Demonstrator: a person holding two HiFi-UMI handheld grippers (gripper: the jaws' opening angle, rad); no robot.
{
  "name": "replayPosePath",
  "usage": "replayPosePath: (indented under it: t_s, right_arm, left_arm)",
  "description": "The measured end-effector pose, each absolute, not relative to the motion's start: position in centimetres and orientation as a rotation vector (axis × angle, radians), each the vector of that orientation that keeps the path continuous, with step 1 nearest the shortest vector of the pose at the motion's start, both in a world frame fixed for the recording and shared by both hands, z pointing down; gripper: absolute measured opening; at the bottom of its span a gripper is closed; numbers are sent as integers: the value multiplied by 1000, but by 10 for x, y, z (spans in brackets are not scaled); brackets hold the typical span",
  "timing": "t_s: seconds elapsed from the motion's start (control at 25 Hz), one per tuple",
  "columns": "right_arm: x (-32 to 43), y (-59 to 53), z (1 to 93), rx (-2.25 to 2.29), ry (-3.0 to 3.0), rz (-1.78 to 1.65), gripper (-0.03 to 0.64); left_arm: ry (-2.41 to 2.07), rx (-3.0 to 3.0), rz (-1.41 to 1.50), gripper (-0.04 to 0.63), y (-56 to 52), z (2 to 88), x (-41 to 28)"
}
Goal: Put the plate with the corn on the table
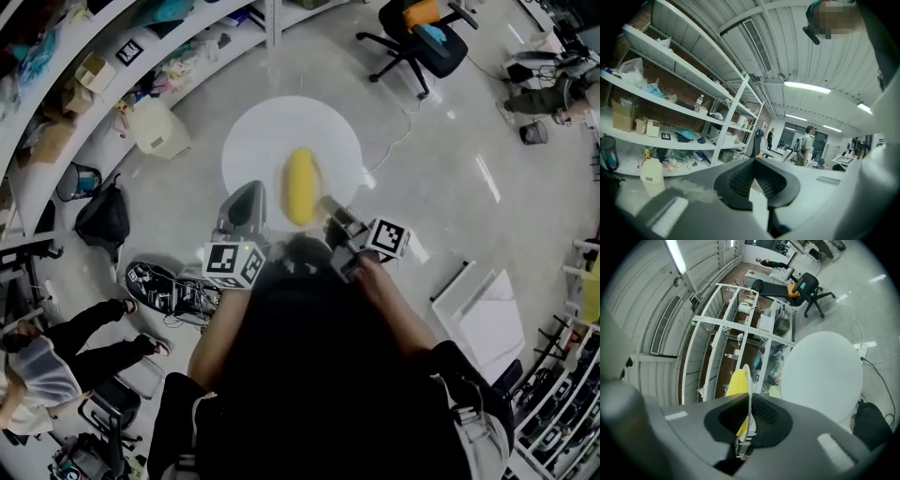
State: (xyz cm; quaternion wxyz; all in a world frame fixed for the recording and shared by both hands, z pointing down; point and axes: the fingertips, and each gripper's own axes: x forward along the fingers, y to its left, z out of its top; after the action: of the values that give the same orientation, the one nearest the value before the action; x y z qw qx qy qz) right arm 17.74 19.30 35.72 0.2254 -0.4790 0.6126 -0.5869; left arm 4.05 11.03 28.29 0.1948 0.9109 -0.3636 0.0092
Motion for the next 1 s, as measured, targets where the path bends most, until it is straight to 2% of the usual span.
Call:
replayPosePath:
  t_s: [0.76,1.0]
  right_arm:
    - [155,130,371,-1146,1922,-1831,25]
    - [126,103,364,-1007,2038,-1751,25]
  left_arm:
    - [-1390,2355,-27,3,78,287,2]
    - [-1429,2332,-37,3,65,294,-26]
